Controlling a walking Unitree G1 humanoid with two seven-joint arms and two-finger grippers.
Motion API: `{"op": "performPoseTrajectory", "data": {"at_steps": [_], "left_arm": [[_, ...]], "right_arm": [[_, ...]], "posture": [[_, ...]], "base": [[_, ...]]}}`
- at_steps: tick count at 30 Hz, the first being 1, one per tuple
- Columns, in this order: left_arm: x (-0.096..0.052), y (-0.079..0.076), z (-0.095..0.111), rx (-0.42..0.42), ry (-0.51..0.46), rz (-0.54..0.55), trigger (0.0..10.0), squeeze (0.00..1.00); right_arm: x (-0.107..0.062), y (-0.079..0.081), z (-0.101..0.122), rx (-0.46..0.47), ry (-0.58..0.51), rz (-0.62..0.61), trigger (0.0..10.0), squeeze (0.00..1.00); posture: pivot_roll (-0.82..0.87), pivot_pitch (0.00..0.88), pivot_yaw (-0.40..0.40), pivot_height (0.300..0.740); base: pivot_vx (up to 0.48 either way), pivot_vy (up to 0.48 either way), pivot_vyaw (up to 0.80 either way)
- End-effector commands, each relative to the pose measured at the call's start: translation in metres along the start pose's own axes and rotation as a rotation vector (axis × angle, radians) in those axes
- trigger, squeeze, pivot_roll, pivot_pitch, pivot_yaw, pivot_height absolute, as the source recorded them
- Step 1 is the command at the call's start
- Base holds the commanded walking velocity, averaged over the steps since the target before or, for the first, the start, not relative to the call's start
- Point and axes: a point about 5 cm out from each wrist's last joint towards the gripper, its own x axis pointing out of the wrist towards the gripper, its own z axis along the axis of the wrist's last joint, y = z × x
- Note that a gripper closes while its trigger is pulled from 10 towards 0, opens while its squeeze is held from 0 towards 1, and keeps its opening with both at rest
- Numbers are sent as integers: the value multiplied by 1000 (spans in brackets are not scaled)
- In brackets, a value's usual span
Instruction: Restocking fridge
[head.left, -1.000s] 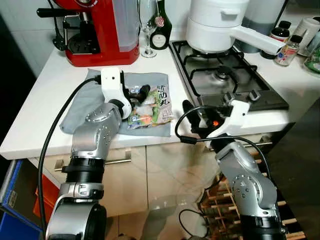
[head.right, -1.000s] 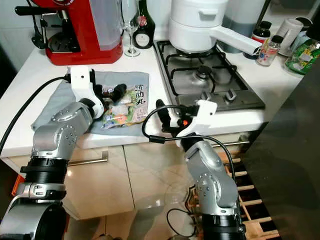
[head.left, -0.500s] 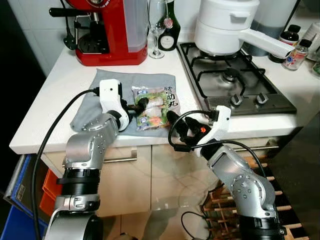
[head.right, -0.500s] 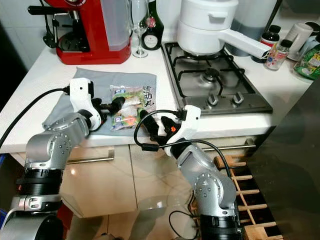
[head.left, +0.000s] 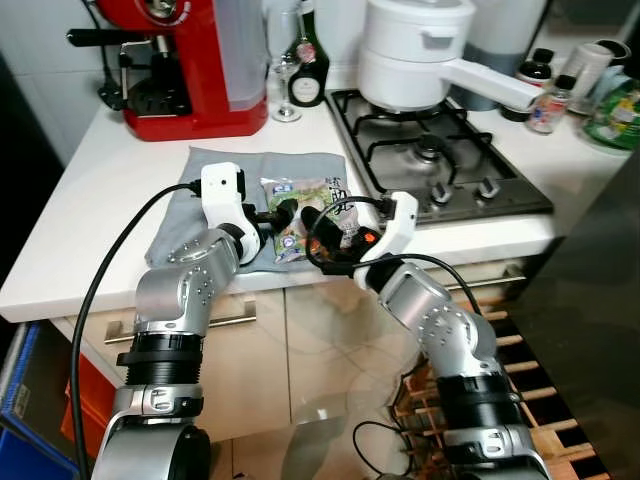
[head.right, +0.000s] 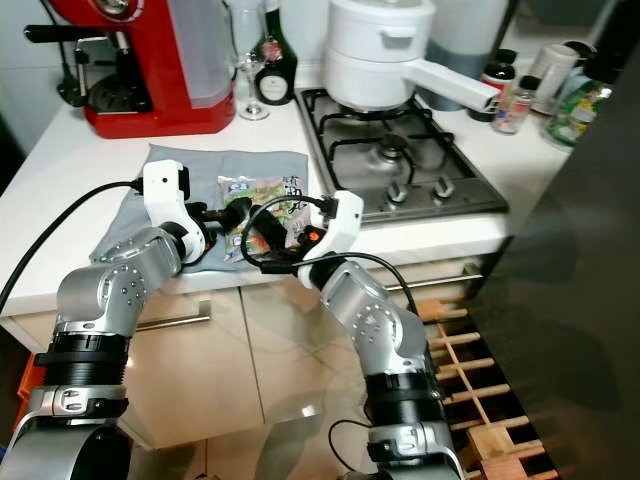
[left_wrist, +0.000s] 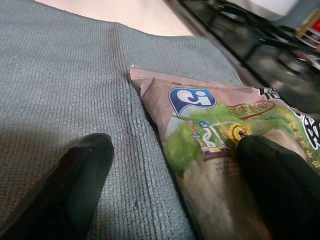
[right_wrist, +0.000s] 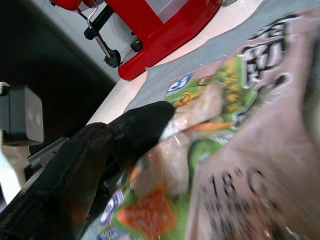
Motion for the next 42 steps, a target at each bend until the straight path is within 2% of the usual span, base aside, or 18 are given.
{"op": "performPoseTrajectory", "data": {"at_steps": [1, 2, 6, 9, 10, 11, 14, 22, 24, 26, 29, 36, 39, 41, 42], "left_arm": [[3, -7, -7, -13, 48, -36, 10000, 0], [3, -5, -7, -10, 45, -33, 10000, 0], [3, 1, -7, 20, 39, -6, 10000, 0], [3, 3, -7, 33, 38, 7, 10000, 0], [3, 4, -6, 54, 32, 23, 10000, 0], [3, 6, -5, 69, 28, 34, 10000, 0], [3, 10, 1, 134, -5, 77, 10000, 0], [2, 16, 7, 175, -32, 117, 10000, 0], [2, 17, 7, 178, -38, 123, 10000, 0], [2, 18, 8, 183, -46, 125, 10000, 0], [2, 18, 8, 185, -51, 125, 10000, 0], [2, 18, 10, 194, -59, 127, 10000, 0], [1, 19, 12, 217, -68, 134, 10000, 0], [0, 19, 13, 223, -80, 138, 10000, 0], [0, 19, 14, 224, -84, 140, 10000, 0]], "right_arm": [[2, -8, -20, 26, 79, -50, 9725, 71], [3, -10, -18, 10, 70, -65, 0, 75], [3, -23, -11, -23, 22, -130, 0, 106], [3, -25, -9, -30, 7, -139, 0, 125], [4, -24, -6, -64, -14, -137, 0, 196], [4, -23, -4, -90, -29, -134, 0, 196], [9, -13, 6, -153, -87, -87, 0, 286], [13, -13, 17, -183, -139, -77, 0, 298], [15, -10, 25, -178, -182, -63, 0, 318], [18, -7, 38, -43, -253, -38, 0, 353], [20, -3, 48, 84, -301, 1, 0, 369], [22, 10, 59, 120, -354, 73, 0, 376], [24, 16, 66, 78, -364, 90, 0, 373], [23, 19, 68, -85, -357, 66, 0, 322], [20, 20, 68, -221, -353, 40, 8941, 243]], "posture": [[-82, 0, -3, 740], [-80, 0, -3, 740], [-82, 0, -2, 740], [-84, 0, -1, 740], [-85, 0, 0, 740], [-85, 0, 0, 740], [-89, 0, 0, 740], [-81, 0, -6, 740], [-78, 0, -9, 740], [-76, 0, -13, 740], [-74, 0, -14, 740], [-72, 0, -13, 740], [-69, 0, -11, 740], [-67, 0, -13, 740], [-67, 0, -14, 740]], "base": [[0, 0, 0], [0, 0, 0], [0, 0, 0], [0, 0, 0], [0, 0, 0], [0, 0, 0], [0, 0, 0], [0, 0, 0], [0, 0, 0], [0, 0, 0], [0, 0, 0], [0, 0, 0], [0, 0, 0], [0, 0, 0], [0, 0, 0]]}}
